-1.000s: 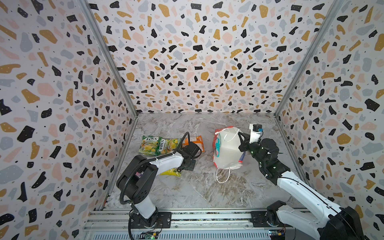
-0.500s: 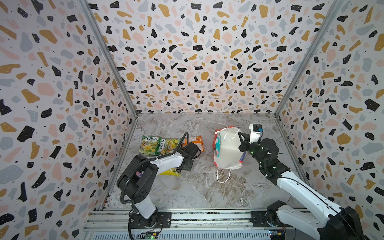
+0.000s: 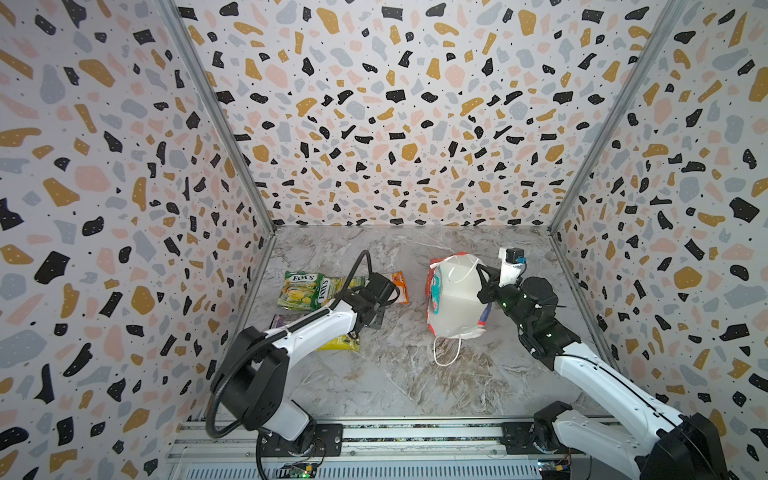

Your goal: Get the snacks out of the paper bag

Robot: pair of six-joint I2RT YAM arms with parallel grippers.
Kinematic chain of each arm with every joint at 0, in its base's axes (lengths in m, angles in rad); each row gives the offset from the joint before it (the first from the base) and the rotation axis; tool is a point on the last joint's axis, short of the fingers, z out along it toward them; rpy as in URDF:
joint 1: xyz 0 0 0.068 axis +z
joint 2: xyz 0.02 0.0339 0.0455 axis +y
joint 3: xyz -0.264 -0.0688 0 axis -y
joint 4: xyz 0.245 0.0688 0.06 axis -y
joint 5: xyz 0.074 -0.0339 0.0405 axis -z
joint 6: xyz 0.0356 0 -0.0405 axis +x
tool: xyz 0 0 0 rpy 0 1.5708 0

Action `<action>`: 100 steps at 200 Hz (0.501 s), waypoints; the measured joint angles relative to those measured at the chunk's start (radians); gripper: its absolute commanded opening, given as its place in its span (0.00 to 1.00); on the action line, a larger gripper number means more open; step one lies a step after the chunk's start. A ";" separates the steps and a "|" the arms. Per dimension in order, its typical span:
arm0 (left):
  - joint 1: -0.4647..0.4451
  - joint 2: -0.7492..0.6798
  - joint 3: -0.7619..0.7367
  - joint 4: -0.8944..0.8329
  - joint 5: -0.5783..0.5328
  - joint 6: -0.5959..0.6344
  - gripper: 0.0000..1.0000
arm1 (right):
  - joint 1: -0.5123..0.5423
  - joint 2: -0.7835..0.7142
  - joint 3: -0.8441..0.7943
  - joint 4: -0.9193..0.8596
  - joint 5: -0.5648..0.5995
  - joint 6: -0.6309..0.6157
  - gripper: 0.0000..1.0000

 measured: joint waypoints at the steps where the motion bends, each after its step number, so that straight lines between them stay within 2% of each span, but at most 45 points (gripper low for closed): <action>1: -0.004 -0.006 0.003 0.005 -0.004 0.000 0.24 | 0.000 0.000 0.000 0.000 0.000 0.000 0.00; 30: -0.169 -0.209 0.018 0.167 -0.076 0.018 0.24 | 0.000 -0.003 0.000 -0.003 -0.005 0.000 0.00; 49: -0.277 -0.303 0.008 0.301 -0.070 0.048 0.24 | 0.000 -0.003 0.000 -0.005 -0.014 0.003 0.00; 70: -0.351 -0.320 0.008 0.425 -0.052 0.087 0.23 | 0.000 -0.002 0.000 -0.004 -0.024 0.005 0.00; 100: -0.417 -0.273 0.002 0.533 0.009 0.131 0.20 | 0.000 -0.002 0.000 -0.004 -0.026 0.008 0.00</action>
